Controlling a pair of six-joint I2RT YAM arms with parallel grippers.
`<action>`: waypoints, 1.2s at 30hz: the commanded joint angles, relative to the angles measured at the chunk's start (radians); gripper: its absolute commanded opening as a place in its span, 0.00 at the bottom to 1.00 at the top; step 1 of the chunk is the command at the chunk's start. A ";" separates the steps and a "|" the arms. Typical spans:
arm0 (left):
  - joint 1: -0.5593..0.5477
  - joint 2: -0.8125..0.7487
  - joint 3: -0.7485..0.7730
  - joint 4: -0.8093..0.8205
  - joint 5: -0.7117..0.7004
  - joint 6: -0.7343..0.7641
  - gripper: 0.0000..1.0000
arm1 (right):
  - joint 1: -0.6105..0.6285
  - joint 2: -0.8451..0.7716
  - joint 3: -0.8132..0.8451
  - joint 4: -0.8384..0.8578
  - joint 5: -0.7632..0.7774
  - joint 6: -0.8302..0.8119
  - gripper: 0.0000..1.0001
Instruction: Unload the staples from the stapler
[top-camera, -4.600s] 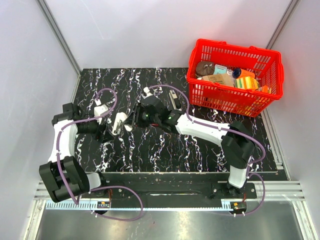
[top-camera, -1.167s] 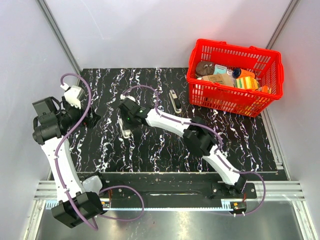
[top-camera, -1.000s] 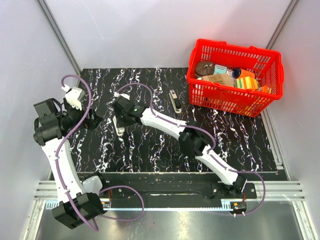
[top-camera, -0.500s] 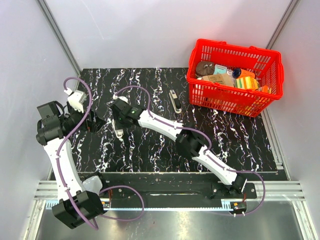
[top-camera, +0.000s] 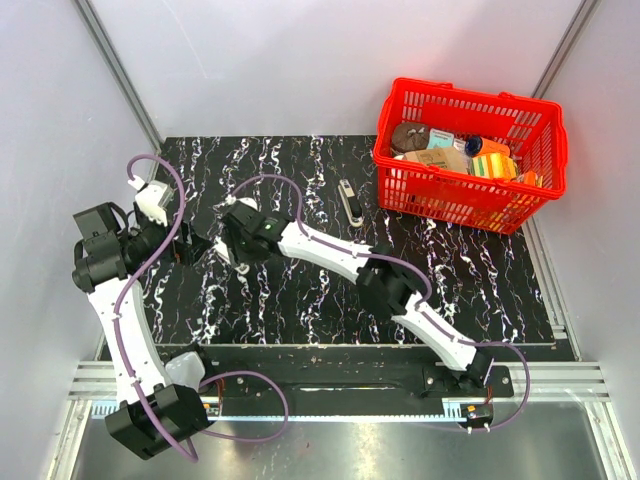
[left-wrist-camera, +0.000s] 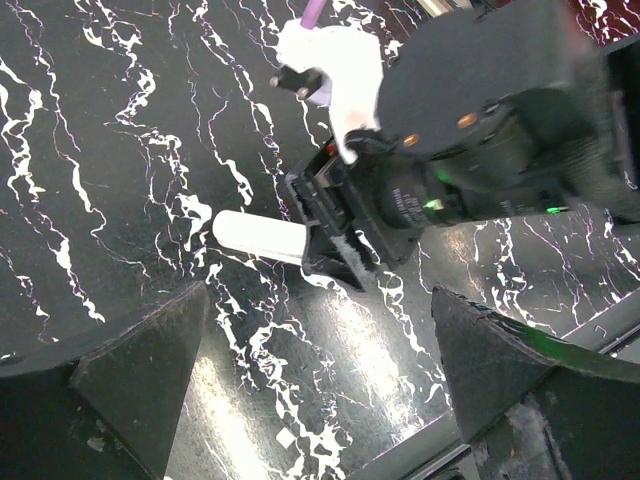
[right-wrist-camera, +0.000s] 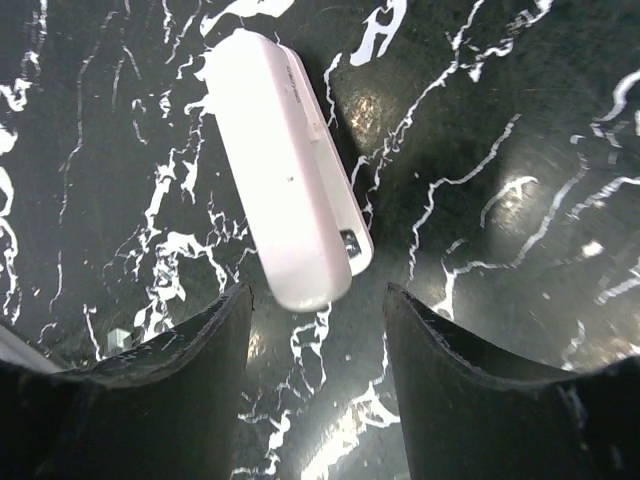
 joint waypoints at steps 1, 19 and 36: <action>0.006 -0.023 -0.012 0.043 0.036 0.023 0.99 | -0.022 -0.201 -0.059 0.020 0.072 -0.064 0.61; 0.006 -0.041 -0.023 0.035 0.085 0.030 0.99 | -0.295 -0.329 -0.524 0.212 0.270 -0.185 0.46; 0.006 -0.040 -0.027 0.033 0.085 0.038 0.99 | -0.332 -0.330 -0.670 0.250 0.329 -0.147 0.41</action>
